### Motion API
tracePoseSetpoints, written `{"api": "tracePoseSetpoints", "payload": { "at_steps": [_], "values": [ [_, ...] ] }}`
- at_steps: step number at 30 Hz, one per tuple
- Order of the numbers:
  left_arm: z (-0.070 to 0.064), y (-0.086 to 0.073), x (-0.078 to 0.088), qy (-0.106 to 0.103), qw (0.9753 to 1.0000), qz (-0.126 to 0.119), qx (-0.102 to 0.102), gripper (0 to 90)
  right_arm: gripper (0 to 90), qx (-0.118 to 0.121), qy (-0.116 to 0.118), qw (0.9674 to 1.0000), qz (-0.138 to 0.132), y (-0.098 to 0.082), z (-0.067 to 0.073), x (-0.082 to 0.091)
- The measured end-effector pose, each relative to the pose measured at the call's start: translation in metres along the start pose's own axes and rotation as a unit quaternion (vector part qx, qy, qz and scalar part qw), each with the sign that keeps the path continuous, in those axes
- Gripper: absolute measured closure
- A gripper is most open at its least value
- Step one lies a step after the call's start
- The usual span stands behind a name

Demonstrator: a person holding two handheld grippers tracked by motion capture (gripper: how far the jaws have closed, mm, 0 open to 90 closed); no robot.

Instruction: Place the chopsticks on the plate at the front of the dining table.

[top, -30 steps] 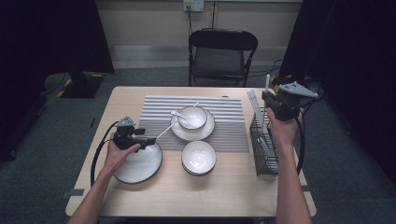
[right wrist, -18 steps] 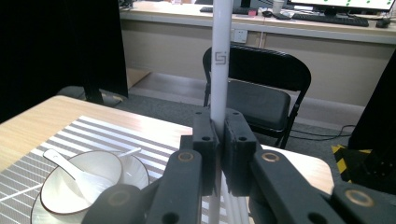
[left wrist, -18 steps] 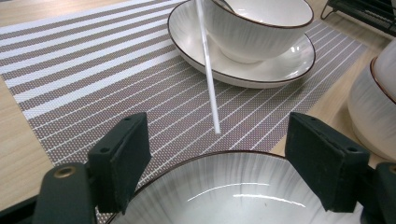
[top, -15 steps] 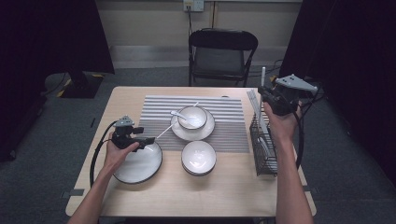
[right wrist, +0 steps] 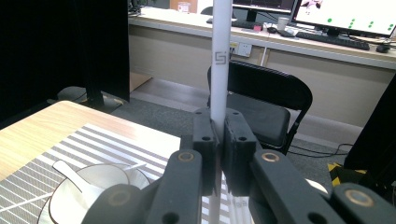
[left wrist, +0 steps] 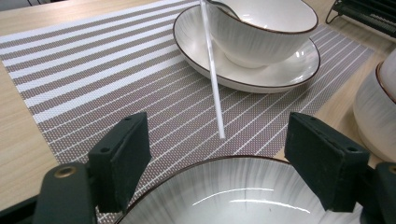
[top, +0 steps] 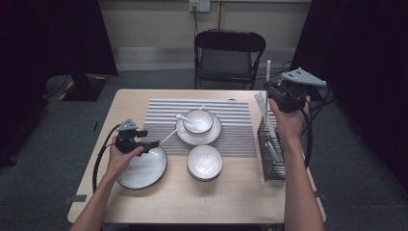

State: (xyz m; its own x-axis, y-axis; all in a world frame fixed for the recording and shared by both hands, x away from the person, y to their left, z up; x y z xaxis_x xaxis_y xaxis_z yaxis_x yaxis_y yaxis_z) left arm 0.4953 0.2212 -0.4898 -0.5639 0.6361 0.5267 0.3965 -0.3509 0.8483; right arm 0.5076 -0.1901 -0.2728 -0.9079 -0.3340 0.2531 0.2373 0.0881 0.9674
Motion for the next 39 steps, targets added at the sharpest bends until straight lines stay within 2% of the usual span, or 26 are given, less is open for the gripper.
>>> {"api": "tracePoseSetpoints", "payload": {
  "at_steps": [2,4,5,6,9,11,13,14,22,23,26,29,30,32,35,39],
  "values": [
    [0.002,0.001,0.001,0.011,0.9999,-0.001,0.000,21.9,85.2,-0.001,0.004,1.0000,0.001,0.000,0.002,-0.002],
    [0.001,0.002,0.001,0.001,0.9999,-0.009,0.011,21.7,85.2,-0.007,0.009,0.9999,0.002,0.000,0.005,-0.003],
    [0.001,0.002,0.002,0.008,0.9999,-0.006,0.006,21.7,85.2,-0.009,0.013,0.9999,0.002,0.000,0.007,-0.004],
    [0.001,0.002,0.002,0.008,0.9999,-0.006,0.006,21.7,85.2,-0.009,0.013,0.9999,0.002,0.000,0.007,-0.004],
    [-0.001,0.002,0.001,0.004,1.0000,-0.003,0.005,21.6,85.2,-0.011,0.032,0.9994,0.004,0.000,0.018,-0.009],
    [-0.005,0.005,0.002,-0.001,1.0000,0.003,-0.005,22.1,85.2,-0.010,0.042,0.9991,0.005,0.000,0.024,-0.012],
    [-0.010,0.011,0.005,0.002,0.9998,-0.004,-0.020,22.4,85.2,-0.009,0.052,0.9986,0.007,-0.002,0.031,-0.014],
    [-0.012,0.014,0.006,0.000,0.9998,-0.011,-0.018,22.9,85.2,-0.010,0.056,0.9984,0.007,-0.003,0.034,-0.016],
    [-0.022,0.022,0.007,-0.017,0.9993,-0.018,-0.029,22.4,85.1,-0.018,0.084,0.9963,0.009,-0.009,0.055,-0.025],
    [-0.026,0.025,0.007,-0.027,0.9990,-0.019,-0.029,22.4,85.1,-0.019,0.087,0.9960,0.008,-0.009,0.057,-0.026],
    [-0.031,0.030,0.009,-0.033,0.9983,-0.028,-0.040,24.3,85.1,-0.023,0.100,0.9947,0.007,-0.009,0.065,-0.029],
    [-0.034,0.033,0.010,-0.032,0.9981,-0.033,-0.041,25.2,85.1,-0.024,0.106,0.9940,0.007,-0.010,0.070,-0.031],
    [-0.036,0.034,0.011,-0.042,0.9975,-0.038,-0.043,25.2,85.1,-0.024,0.110,0.9936,0.008,-0.010,0.073,-0.031],
    [-0.037,0.037,0.012,-0.042,0.9972,-0.043,-0.043,26.5,85.1,-0.025,0.120,0.9925,0.007,-0.009,0.079,-0.032],
    [-0.043,0.040,0.014,-0.062,0.9965,-0.044,-0.034,25.5,85.0,-0.026,0.132,0.9909,0.007,-0.007,0.088,-0.034],
    [-0.049,0.044,0.014,-0.069,0.9956,-0.050,-0.040,25.9,85.0,-0.028,0.146,0.9889,0.010,-0.006,0.097,-0.036]
  ]
}}
Point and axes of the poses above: each handheld gripper's, and its own axes: x roughly backward along the jaws, y roughly out of its top, z roughly to its left, the point moved 7 cm from there along -x, roughly forward along the jaws, and after that the axes turned 5 degrees about -x, right-handed, at the moved point
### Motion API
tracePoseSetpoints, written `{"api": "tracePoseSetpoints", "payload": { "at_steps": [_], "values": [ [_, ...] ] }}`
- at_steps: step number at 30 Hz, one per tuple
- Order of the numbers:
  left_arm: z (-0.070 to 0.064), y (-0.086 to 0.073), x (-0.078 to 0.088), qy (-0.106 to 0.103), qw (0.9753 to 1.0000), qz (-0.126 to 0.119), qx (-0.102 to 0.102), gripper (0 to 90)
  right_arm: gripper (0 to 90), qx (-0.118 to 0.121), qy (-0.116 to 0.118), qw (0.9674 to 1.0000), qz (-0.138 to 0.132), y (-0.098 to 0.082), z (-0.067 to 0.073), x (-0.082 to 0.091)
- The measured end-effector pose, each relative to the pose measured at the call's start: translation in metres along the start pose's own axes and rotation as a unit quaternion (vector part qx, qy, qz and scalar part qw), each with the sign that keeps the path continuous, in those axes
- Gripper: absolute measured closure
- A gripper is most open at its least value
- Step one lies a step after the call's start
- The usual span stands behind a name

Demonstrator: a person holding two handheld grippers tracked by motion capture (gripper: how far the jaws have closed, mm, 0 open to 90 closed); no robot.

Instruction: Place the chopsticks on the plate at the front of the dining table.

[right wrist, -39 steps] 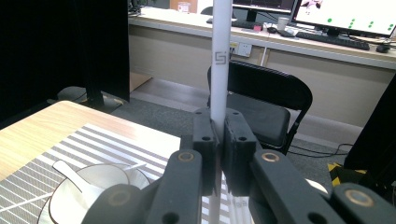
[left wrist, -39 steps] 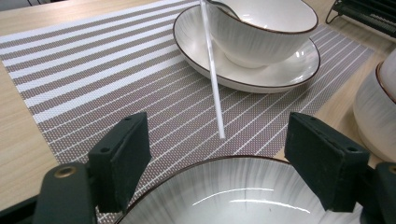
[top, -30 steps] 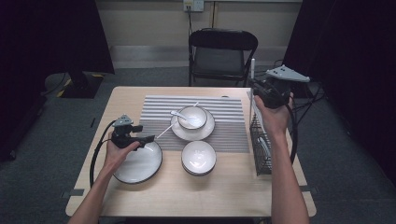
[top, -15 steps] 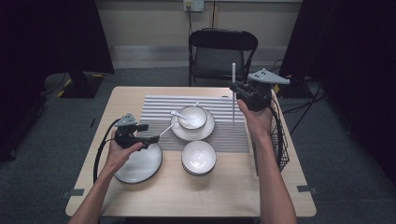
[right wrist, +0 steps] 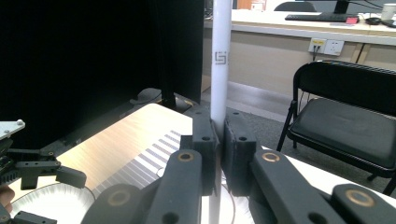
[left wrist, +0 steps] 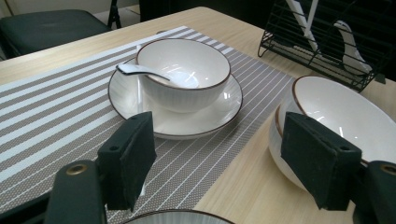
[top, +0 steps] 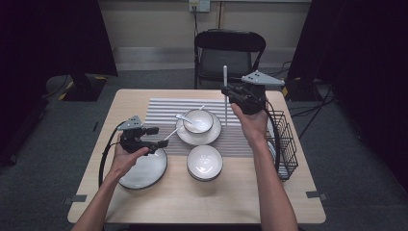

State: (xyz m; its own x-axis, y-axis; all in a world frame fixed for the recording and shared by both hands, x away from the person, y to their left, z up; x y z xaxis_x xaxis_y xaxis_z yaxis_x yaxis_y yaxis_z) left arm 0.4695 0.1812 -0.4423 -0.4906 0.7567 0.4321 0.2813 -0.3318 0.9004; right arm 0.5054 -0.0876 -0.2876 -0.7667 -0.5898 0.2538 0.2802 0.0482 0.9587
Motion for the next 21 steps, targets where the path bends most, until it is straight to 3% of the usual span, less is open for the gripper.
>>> {"api": "tracePoseSetpoints", "payload": {
  "at_steps": [13,19,21],
  "values": [
    [-0.011,0.012,-0.004,-0.014,0.9998,-0.011,-0.008,26.0,85.1,0.007,0.039,0.9992,0.007,-0.003,0.027,-0.014],
    [-0.021,0.023,-0.010,-0.022,0.9994,-0.018,-0.019,26.3,85.0,0.004,0.059,0.9982,0.011,-0.004,0.037,-0.024],
    [-0.023,0.024,-0.013,-0.026,0.9993,-0.022,-0.018,26.4,85.0,-0.008,0.074,0.9972,0.008,-0.003,0.039,-0.025]
  ]
}}
Point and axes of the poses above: each handheld gripper's, and its own axes: x roughly backward along the jaws, y roughly out of its top, z roughly to its left, the point moved 7 cm from there along -x, roughly forward along the jaws, and after that the axes turned 5 degrees about -x, right-handed, at the moved point
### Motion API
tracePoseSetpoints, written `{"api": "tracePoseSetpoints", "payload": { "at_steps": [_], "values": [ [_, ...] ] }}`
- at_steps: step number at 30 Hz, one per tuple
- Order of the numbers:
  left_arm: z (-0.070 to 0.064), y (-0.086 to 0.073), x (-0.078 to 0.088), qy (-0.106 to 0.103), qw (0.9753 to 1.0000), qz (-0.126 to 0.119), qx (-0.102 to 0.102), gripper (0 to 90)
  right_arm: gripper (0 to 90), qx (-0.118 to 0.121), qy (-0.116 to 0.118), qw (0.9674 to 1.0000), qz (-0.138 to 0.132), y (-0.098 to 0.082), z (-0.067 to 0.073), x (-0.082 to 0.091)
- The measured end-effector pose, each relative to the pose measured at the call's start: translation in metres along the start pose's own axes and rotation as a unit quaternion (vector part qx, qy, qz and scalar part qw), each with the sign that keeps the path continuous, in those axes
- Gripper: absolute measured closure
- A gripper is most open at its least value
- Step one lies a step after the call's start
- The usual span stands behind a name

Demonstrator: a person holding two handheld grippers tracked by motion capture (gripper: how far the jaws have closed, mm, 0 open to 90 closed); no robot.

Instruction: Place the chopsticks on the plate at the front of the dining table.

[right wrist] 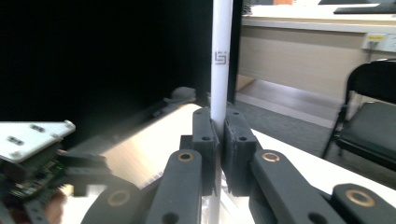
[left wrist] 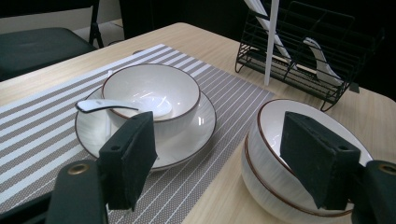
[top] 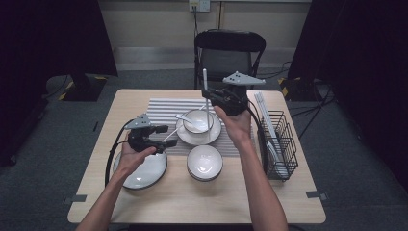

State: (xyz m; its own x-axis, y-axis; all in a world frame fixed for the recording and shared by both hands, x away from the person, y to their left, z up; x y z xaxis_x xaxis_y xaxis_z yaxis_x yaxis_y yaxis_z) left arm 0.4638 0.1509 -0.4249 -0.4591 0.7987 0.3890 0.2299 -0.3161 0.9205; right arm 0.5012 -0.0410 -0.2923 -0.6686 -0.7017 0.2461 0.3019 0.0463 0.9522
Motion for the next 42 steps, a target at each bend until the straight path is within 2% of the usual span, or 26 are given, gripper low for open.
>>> {"api": "tracePoseSetpoints", "payload": {
  "at_steps": [5,7,9,10,12,14,16,18,20,23,25,26,28,31,37,42],
  "values": [
    [-0.003,0.003,-0.006,0.001,1.0000,-0.006,0.001,26.4,85.0,0.006,0.002,1.0000,0.001,0.001,0.006,-0.002],
    [-0.002,0.004,-0.006,0.014,0.9998,-0.010,-0.005,25.4,85.0,0.006,0.005,1.0000,-0.003,0.003,0.008,-0.002],
    [-0.004,0.007,-0.008,0.010,0.9997,-0.022,0.005,24.9,85.0,0.008,0.007,0.9999,-0.004,0.003,0.010,-0.002],
    [-0.004,0.008,-0.008,0.008,0.9997,-0.023,-0.001,24.9,85.0,0.008,0.009,0.9999,-0.004,0.004,0.012,-0.002],
    [-0.005,0.010,-0.009,0.019,0.9994,-0.027,-0.008,26.0,85.0,0.010,0.009,0.9999,-0.005,0.003,0.014,-0.002],
    [-0.007,0.012,-0.012,0.009,0.9995,-0.030,-0.007,24.7,85.0,0.009,0.012,0.9999,-0.007,0.003,0.016,-0.002],
    [-0.008,0.013,-0.015,0.023,0.9992,-0.029,-0.016,26.6,85.0,0.009,0.014,0.9998,-0.007,0.003,0.018,-0.003],
    [-0.012,0.014,-0.018,0.007,0.9995,-0.029,-0.008,27.3,85.0,0.008,0.018,0.9998,-0.006,0.003,0.021,-0.004],
    [-0.013,0.014,-0.021,0.006,0.9997,-0.022,-0.012,28.5,85.0,0.006,0.022,0.9997,-0.007,0.002,0.023,-0.005],
    [-0.018,0.018,-0.024,-0.008,0.9997,-0.019,-0.013,30.8,85.0,0.007,0.027,0.9996,-0.003,-0.001,0.027,-0.009],
    [-0.021,0.021,-0.025,-0.027,0.9992,-0.026,-0.011,37.0,85.0,0.008,0.030,0.9995,-0.002,-0.003,0.030,-0.011],
    [-0.023,0.023,-0.027,-0.033,0.9991,-0.025,-0.012,36.7,85.0,0.007,0.031,0.9995,-0.001,-0.004,0.031,-0.012],
    [-0.024,0.026,-0.029,-0.030,0.9992,-0.022,-0.017,36.8,85.0,0.006,0.034,0.9994,0.000,-0.005,0.033,-0.015],
    [-0.026,0.029,-0.031,-0.035,0.9988,-0.033,-0.013,38.0,85.0,0.006,0.039,0.9992,0.000,-0.005,0.037,-0.017],
    [-0.025,0.029,-0.039,-0.037,0.9988,-0.027,-0.020,42.3,85.0,0.007,0.047,0.9989,0.000,-0.006,0.043,-0.020],
    [-0.029,0.031,-0.043,-0.044,0.9982,-0.027,-0.029,51.4,85.0,0.008,0.049,0.9988,0.002,-0.008,0.047,-0.022]
  ]
}}
Point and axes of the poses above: each handheld gripper's, and its own axes: x roughly backward along the jaws, y roughly out of its top, z roughly to its left, the point moved 7 cm from there along -x, roughly forward along the jaws, and after that the axes turned 5 degrees about -x, right-handed, at the moved point
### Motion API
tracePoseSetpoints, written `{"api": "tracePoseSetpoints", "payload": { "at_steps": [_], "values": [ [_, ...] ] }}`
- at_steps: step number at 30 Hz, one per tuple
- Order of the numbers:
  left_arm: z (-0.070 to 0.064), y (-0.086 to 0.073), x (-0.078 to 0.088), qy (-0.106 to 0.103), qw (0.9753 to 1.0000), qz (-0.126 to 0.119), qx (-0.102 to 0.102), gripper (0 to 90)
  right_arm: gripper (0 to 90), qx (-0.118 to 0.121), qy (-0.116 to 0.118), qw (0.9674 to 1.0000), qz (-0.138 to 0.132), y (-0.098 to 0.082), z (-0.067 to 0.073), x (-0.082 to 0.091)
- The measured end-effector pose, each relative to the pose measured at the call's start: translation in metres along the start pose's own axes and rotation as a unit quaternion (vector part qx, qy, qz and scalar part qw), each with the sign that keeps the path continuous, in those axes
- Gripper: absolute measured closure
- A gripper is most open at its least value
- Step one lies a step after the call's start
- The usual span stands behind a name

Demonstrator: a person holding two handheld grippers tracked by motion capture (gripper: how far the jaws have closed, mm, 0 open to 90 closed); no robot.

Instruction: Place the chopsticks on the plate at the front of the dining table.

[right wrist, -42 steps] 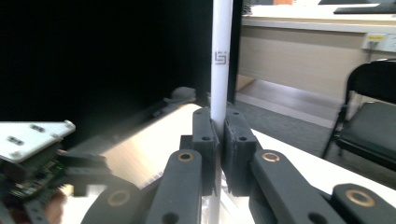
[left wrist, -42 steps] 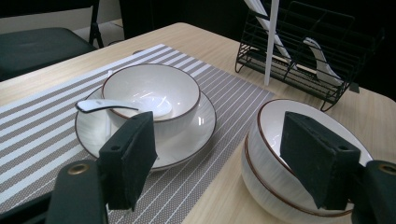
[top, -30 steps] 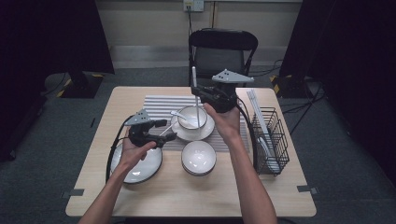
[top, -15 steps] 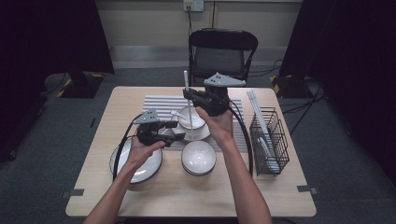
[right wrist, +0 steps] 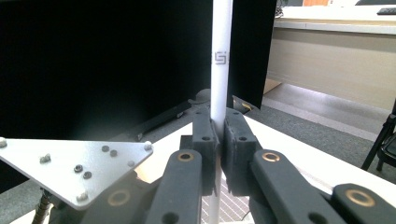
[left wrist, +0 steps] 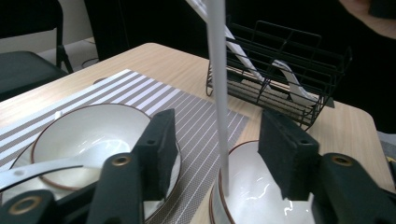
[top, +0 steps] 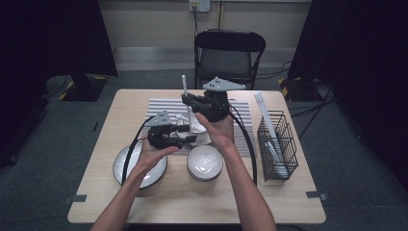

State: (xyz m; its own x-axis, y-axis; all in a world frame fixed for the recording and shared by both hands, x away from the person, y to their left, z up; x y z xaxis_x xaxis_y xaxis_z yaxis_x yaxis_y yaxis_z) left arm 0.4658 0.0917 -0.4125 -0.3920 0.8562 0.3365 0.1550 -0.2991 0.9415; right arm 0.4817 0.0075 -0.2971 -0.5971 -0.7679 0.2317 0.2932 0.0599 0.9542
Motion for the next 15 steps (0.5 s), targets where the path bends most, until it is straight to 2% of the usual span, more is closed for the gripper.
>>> {"api": "tracePoseSetpoints", "payload": {
  "at_steps": [2,8,10,11,15],
  "values": [
    [-0.0016,0.0027,-0.0018,-0.004,0.9999,-0.006,-0.009,56.1,85.1,0.001,0.004,1.0000,0.001,-0.0007,0.0022,-0.0015],
    [-0.0024,0.0013,-0.0049,-0.009,0.9999,-0.008,-0.007,72.6,85.1,0.000,0.005,1.0000,0.001,-0.0017,0.0030,-0.0016],
    [-0.0034,0.0012,-0.0050,-0.017,0.9998,-0.006,-0.004,74.8,85.0,-0.005,0.008,1.0000,0.001,-0.0028,0.0030,-0.0020],
    [-0.0045,0.0021,-0.0047,-0.027,0.9995,-0.014,0.004,75.7,85.0,-0.003,0.007,1.0000,0.001,-0.0033,0.0031,-0.0024],
    [-0.0019,0.0021,-0.0020,-0.017,0.9998,-0.014,0.003,78.0,85.0,-0.006,0.011,0.9999,-0.003,-0.0038,0.0043,-0.0046]
  ]
}}
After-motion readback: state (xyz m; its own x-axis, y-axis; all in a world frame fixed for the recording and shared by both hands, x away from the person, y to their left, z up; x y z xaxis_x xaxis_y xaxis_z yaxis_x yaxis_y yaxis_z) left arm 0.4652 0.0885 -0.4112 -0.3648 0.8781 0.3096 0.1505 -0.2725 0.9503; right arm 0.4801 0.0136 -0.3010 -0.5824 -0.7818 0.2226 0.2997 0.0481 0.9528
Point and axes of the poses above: each handheld gripper's, and its own axes: x roughly backward along the jaws, y roughly out of its top, z roughly to its left, the point moved 7 cm from there along -x, roughly forward along the jaws, and after that the axes turned 5 degrees about -x, right-handed, at the moved point
